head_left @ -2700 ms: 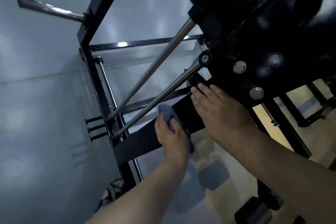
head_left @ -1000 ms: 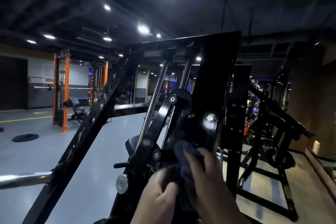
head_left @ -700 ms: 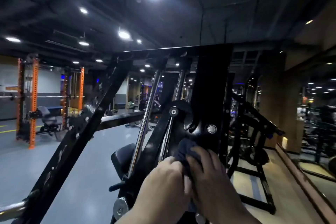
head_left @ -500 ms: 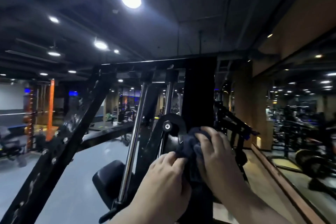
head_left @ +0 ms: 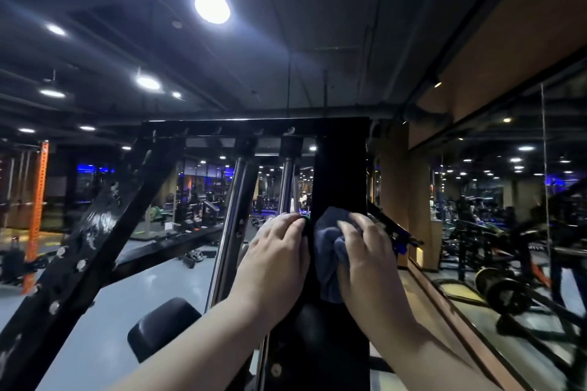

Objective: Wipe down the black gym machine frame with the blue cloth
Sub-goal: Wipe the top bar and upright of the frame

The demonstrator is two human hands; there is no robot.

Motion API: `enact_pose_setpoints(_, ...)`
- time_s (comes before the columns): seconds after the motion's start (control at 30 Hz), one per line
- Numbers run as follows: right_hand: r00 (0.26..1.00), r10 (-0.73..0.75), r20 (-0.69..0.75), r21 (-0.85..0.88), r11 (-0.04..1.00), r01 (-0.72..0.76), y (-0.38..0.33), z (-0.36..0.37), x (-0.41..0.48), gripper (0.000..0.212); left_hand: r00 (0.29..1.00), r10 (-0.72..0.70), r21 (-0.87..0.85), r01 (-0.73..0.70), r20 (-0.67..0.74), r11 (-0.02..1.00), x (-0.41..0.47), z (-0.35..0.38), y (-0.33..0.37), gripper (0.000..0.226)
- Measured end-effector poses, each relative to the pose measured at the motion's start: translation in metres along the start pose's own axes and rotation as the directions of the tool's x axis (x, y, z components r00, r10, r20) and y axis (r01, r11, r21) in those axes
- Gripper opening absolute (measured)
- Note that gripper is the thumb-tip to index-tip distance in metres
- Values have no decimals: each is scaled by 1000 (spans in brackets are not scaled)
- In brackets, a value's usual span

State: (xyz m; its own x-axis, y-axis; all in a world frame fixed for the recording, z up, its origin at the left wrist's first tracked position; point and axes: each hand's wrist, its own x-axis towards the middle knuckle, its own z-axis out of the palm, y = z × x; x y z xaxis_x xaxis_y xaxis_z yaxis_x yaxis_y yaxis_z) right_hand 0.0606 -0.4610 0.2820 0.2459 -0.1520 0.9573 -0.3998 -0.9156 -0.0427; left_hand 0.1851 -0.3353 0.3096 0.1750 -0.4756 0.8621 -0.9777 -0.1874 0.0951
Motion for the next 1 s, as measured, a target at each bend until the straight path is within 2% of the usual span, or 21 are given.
enact_pose_setpoints(0.17,984,-164,75,-71,983,169,13,-5,-1,38,1000,-3,26,3,-14,1000,-7,8,-4,59)
enact_pose_setpoints(0.3,1000,23,16,-10,1000,-23,26,-4,65,38,999,-41,87,40,10,995,7,-1,8,68)
enact_pose_setpoints(0.37,998,54,13,-29,998,-54,27,-1,84,37,997,-51,101,45,54,994,18,-3,11,71)
enact_pose_setpoints(0.43,999,-26,36,-36,999,28,25,7,84,37,996,-44,129,34,75,991,25,-3,13,74)
enact_pose_setpoints(0.53,972,-226,63,0,974,226,29,12,85,32,993,-52,200,30,107,979,36,1,14,75)
enact_pose_setpoints(0.6,974,-228,15,-17,973,228,38,9,108,32,992,-60,205,35,115,978,42,0,15,78)
enact_pose_setpoints(0.7,994,-75,-77,-25,997,73,46,9,150,35,991,-72,108,61,109,992,61,-3,19,73)
enact_pose_setpoints(0.77,997,-4,-73,2,1000,5,37,18,162,42,992,-92,2,92,87,996,78,-4,19,69)
enact_pose_setpoints(0.83,999,-53,-4,26,998,53,25,29,164,47,995,-87,-57,89,44,994,96,-4,18,69)
enact_pose_setpoints(0.9,986,-139,89,38,990,136,21,33,165,50,990,-140,-113,143,36,983,112,0,15,55)
enact_pose_setpoints(0.97,985,-161,61,38,987,158,26,28,174,43,973,-229,-216,226,11,950,126,1,14,49)
enact_pose_setpoints(1.0,993,-119,18,52,992,118,29,24,179,39,967,-254,-256,240,-25,936,131,0,14,51)
